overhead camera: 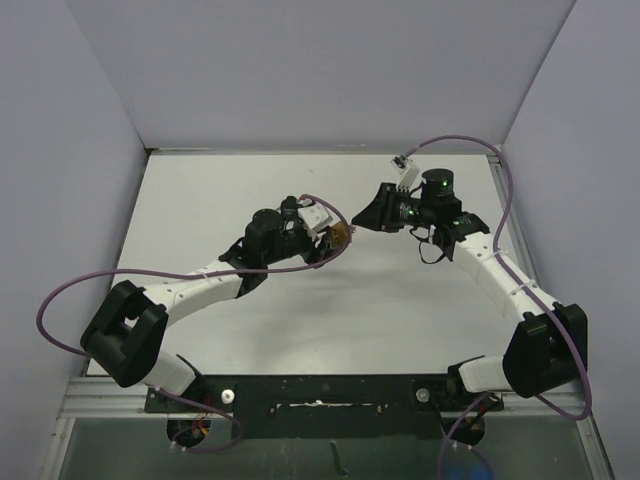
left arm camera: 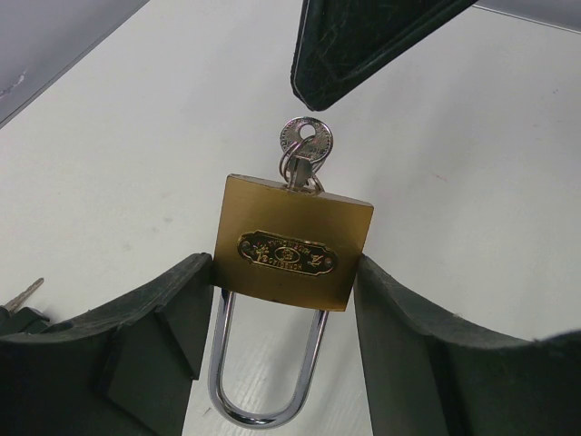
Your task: Unlock with the key
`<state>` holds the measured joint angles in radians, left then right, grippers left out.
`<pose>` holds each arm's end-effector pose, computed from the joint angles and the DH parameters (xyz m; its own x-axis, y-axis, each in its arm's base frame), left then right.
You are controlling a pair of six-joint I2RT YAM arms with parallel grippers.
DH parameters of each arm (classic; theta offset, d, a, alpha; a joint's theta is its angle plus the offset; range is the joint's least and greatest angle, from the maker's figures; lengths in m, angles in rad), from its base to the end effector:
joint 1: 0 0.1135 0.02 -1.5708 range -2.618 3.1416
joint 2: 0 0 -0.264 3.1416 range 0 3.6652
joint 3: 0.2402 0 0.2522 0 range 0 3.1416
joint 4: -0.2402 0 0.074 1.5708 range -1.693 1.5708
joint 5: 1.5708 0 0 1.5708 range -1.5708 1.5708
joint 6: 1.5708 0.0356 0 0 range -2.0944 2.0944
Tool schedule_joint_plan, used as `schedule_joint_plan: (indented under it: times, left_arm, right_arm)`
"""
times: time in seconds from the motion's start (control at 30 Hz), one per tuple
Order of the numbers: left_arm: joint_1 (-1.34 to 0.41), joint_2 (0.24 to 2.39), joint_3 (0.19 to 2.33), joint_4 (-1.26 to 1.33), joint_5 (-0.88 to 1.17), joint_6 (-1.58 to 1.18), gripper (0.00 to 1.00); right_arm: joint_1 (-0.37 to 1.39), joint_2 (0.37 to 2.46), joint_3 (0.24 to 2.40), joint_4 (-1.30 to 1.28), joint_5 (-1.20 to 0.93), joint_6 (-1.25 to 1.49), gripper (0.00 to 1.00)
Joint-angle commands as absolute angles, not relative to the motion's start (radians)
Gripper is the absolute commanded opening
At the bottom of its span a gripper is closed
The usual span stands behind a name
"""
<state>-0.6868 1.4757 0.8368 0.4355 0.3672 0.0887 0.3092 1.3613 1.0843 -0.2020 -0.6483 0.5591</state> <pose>0.2489 -0.2206 0.2567 -0.0791 0.1718 -0.9820 0.8741 0.4855 0.0145 0.2868 0.1142 0.3153 -0.7716 0.1974 -0.6047 -0.4055 0.5799 0.7067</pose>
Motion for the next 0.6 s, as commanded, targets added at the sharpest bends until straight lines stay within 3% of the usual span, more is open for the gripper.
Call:
schedule_joint_plan:
  times: [0.0, 0.57]
  left_arm:
    - [-0.695, 1.471, 0.917, 0.545, 0.368, 0.093, 0.0]
    - [-0.697, 1.468, 0.922, 0.555, 0.368, 0.095, 0.0]
  right_arm:
    - [0.32, 1.351, 1.084, -0.145, -0.672, 0.563, 0.26]
    - [0.325, 1.368, 1.075, -0.139, -0.669, 0.564, 0.24]
